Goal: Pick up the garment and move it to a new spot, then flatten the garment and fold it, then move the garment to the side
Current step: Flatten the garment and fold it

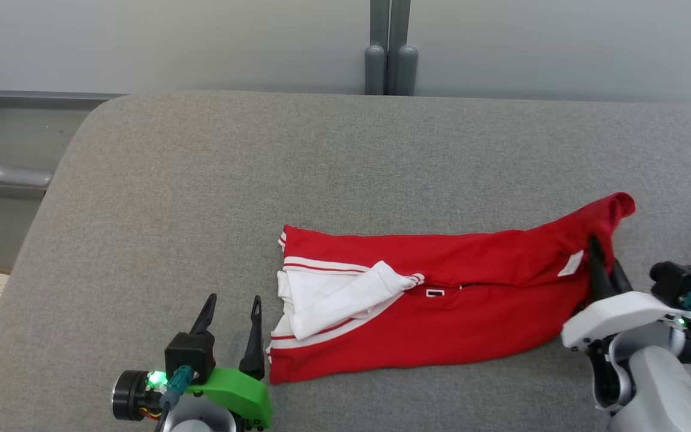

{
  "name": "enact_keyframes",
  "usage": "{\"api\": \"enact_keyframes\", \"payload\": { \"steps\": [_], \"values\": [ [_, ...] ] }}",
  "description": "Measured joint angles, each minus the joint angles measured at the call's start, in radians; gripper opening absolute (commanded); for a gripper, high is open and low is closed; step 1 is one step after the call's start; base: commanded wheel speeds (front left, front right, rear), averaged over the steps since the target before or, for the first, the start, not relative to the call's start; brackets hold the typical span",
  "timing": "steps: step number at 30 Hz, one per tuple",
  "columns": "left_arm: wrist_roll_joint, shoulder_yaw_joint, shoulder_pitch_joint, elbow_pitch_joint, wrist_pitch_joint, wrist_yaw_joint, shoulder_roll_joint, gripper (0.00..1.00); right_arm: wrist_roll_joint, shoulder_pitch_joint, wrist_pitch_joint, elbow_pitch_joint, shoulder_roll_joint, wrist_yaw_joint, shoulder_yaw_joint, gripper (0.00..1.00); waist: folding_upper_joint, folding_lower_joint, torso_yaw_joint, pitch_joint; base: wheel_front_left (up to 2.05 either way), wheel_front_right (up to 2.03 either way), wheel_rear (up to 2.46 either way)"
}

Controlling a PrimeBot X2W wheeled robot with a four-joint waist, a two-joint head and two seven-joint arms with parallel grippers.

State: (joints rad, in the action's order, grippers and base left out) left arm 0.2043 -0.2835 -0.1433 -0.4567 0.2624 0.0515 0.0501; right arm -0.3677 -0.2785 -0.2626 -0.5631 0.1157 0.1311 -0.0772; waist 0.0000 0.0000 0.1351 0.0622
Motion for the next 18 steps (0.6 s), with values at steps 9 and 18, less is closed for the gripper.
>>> {"api": "enact_keyframes", "payload": {
  "steps": [9, 18],
  "values": [
    [0.009, -0.006, 0.000, -0.014, 0.000, 0.000, 0.000, 1.00, -0.143, -0.031, 0.002, 0.088, -0.023, 0.000, 0.367, 0.00, 0.0000, 0.0000, 0.041, -0.004, 0.00, 0.00, 0.00],
    [0.031, -0.068, -0.022, -0.050, 0.000, -0.007, 0.000, 1.00, -0.201, -0.116, 0.024, 0.035, -0.051, 0.000, 0.599, 0.00, 0.0000, 0.0000, 0.140, -0.004, 0.00, 0.00, 0.00]
  ]
}}
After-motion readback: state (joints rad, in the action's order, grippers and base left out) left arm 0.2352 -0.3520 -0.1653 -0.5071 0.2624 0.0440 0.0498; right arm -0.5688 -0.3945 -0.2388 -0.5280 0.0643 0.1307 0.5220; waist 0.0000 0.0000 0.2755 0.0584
